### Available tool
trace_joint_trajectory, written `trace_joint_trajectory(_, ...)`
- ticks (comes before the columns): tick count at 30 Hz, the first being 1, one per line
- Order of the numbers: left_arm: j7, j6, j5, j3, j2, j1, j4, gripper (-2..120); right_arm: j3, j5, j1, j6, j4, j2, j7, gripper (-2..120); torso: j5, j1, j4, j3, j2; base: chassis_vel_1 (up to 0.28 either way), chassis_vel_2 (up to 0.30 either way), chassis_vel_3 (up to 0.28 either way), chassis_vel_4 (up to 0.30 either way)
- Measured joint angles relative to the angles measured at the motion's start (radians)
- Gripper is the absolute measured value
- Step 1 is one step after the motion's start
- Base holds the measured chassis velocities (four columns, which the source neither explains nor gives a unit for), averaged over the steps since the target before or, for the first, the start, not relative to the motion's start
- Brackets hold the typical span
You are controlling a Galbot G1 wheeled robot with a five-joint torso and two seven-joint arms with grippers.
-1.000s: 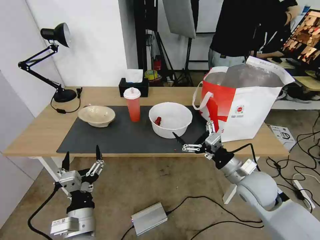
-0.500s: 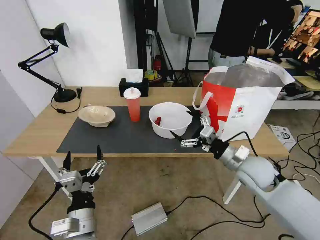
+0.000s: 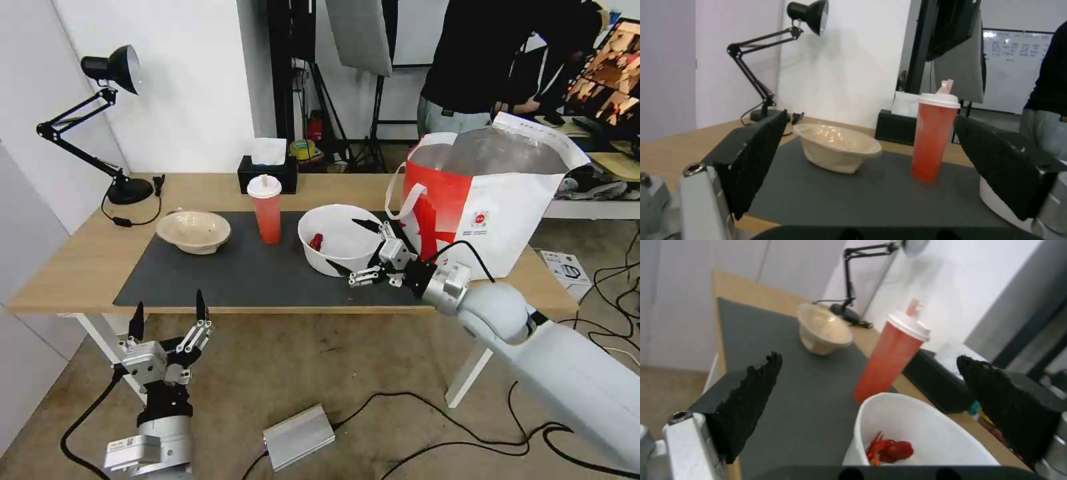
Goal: Pick up the trash from the table and place it into the takeout bag.
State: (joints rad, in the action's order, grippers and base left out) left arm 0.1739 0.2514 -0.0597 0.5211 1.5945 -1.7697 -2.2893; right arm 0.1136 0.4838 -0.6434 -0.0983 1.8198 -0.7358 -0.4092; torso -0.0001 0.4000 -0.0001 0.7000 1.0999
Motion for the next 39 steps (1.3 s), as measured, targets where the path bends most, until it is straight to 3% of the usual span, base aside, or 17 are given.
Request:
trace_joint_trajectory(26, 0.002, 0.034, 0.030, -0.006, 0.002, -0.013, 0.021, 100, 0.090, -0.036, 0.245, 0.059, -0.218, -0.028, -0.340, 100, 0.0001, 0.000, 0.0001, 0.000, 0.000, 0.000, 0.000, 0.000, 0.000)
trace_joint_trajectory(39, 0.008, 0.053, 0.038, -0.009, 0.002, -0.007, 0.047, 100, 0.134, -0.031, 0.363, 0.076, -0.362, -0.074, -0.568, 100, 0.0001, 0.000, 0.0001, 0.000, 0.000, 0.000, 0.000, 0.000, 0.000)
